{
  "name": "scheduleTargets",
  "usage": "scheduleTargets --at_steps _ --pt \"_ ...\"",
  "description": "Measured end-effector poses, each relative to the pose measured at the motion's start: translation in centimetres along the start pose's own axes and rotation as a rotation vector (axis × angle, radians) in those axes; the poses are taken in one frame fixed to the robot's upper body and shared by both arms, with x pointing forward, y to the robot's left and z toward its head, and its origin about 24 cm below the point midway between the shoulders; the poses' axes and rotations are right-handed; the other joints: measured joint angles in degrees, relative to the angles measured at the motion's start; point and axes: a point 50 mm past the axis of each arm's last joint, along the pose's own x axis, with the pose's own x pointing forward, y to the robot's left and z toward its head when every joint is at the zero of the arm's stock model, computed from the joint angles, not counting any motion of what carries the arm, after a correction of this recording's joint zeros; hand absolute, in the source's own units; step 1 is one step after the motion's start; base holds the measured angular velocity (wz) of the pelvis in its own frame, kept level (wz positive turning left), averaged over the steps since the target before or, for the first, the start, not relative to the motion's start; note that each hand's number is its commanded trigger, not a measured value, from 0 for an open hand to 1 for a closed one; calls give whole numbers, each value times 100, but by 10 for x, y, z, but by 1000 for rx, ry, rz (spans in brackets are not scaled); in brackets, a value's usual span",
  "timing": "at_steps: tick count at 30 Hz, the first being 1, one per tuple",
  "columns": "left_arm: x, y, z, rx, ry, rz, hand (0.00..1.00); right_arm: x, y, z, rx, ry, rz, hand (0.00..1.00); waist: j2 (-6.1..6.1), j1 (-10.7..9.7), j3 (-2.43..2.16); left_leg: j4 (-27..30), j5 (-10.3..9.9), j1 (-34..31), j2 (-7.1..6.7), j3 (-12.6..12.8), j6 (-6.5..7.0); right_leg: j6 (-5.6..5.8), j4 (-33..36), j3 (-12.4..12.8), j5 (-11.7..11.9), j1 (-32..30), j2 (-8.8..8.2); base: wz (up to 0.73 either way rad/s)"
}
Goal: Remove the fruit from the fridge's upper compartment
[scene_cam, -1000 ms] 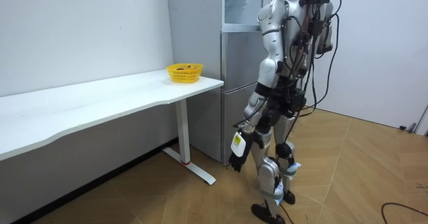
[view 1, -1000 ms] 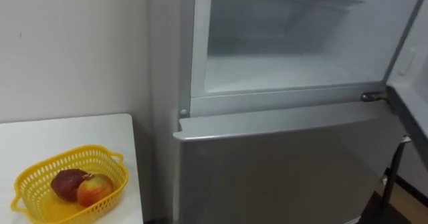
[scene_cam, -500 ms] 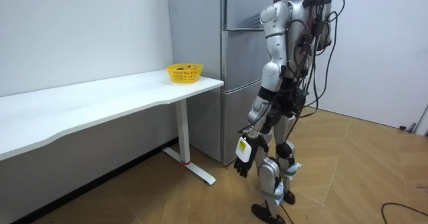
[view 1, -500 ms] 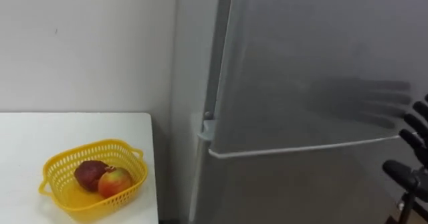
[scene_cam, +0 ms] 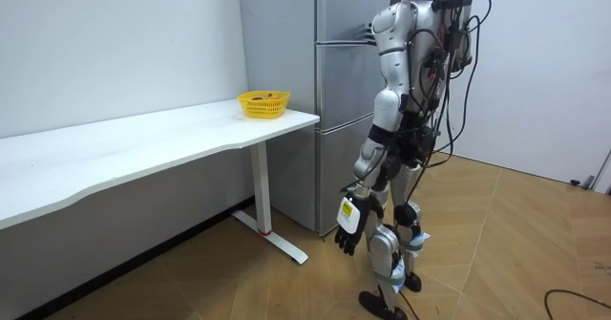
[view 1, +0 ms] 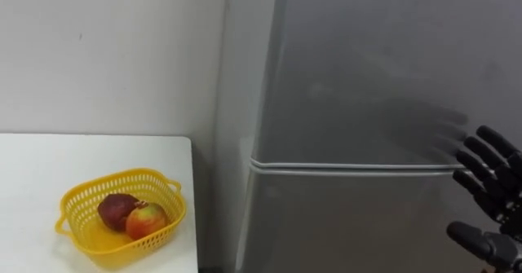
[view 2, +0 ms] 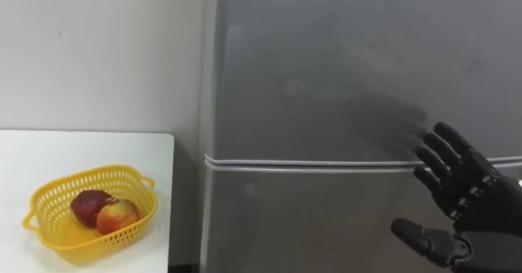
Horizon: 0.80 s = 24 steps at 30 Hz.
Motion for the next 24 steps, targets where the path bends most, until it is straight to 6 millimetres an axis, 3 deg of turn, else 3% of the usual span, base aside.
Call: scheduleTargets --at_steps 16,24 --pt "1 2 5 -63 -11 19 0 -3 -1 -3 11 9 -4 0 -7 20 -1 -5 -3 25 8 24 -5 -2 -6 -3 1 61 10 0" --pt "1 6 6 -63 -14 64 0 -13 -7 -7 36 28 -105 0 13 82 2 -1 -5 27 1 -2 -8 -2 -5 -36 2 79 -3 1"
